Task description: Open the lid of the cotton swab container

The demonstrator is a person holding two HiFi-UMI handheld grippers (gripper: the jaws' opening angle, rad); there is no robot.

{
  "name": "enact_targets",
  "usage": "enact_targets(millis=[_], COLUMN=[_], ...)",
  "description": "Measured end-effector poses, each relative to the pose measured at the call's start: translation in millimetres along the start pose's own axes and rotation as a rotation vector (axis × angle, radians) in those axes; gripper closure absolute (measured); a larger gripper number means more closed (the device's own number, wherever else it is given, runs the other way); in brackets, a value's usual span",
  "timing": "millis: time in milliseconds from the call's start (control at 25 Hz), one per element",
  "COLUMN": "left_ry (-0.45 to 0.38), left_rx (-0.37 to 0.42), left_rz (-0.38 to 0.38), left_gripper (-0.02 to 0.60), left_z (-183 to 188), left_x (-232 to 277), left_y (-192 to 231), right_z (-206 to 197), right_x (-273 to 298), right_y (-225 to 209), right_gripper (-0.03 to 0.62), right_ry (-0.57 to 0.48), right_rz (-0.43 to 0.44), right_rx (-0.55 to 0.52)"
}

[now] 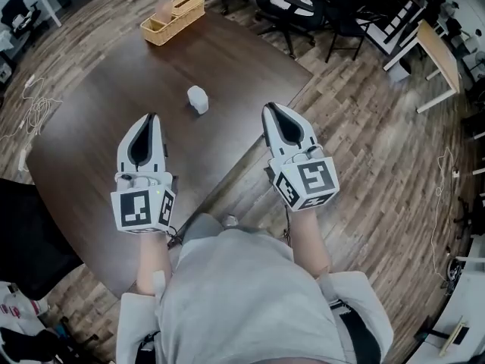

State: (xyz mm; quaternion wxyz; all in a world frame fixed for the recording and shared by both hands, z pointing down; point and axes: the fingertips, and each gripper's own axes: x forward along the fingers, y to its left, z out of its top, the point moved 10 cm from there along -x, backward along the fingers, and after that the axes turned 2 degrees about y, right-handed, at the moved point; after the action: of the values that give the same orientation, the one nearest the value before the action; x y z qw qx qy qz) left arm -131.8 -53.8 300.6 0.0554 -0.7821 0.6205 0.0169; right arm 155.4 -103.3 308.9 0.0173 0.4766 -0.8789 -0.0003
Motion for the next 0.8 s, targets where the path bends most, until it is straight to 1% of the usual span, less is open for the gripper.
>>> enact_targets(millis=[160,400,800], left_ry=[0.022,0.045,0.079], left_rx=[-0.007,-0.014,-0.037], left_rz=[0.012,0.030,0.044], left_gripper=[0.571,0.571,0.571], left_z=[-5,-13,-30], left_x=[4,9,18], left_y=[3,14,49], right_z=[-15,-45,-101], right_x=[23,57,119], right_y=[2,8,24], right_gripper=[0.569,0.569,0.568], right_ry=[0.055,0.167,0.355], right_rz=[0.049,0.117,0.169], right_rx=[0.023,0.059,0.136])
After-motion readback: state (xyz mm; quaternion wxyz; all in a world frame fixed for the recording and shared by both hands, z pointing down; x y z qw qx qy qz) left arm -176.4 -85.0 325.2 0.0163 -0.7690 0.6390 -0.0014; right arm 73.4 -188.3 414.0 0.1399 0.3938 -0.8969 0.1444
